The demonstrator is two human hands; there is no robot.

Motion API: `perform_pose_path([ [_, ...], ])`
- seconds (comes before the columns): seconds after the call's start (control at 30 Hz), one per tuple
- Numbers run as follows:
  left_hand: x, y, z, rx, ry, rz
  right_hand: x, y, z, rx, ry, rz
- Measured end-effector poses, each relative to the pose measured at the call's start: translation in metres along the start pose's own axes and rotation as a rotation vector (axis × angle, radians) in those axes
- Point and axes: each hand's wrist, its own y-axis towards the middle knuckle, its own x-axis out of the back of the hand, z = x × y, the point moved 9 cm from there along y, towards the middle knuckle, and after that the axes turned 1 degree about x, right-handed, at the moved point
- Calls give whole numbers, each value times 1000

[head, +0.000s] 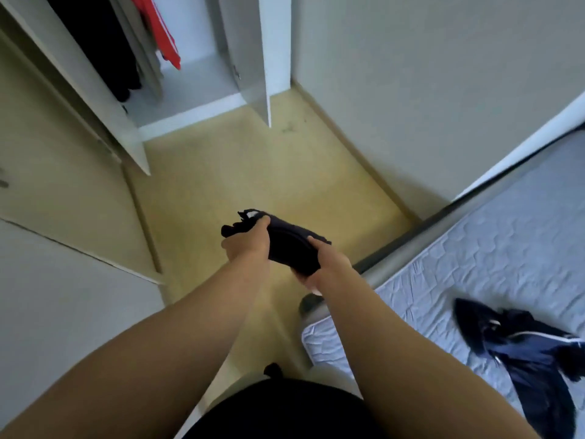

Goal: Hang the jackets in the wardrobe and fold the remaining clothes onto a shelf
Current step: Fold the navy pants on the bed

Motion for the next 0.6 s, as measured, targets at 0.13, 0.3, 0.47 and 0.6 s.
perform_pose_path([
  [0.13, 19, 33, -61, -4, -78, -31, -85, 0, 23, 79, -177, 90],
  [0.3, 13, 81, -145, 37, -216, -15, -191, 4, 77, 157, -288, 121],
  [0.47, -29, 137, -263, -48, -273, 17, -317, 14, 158, 249, -277, 265],
  [0.6, -79, 165, -387, -136, -341, 46, -426, 0, 248, 284, -281, 401],
])
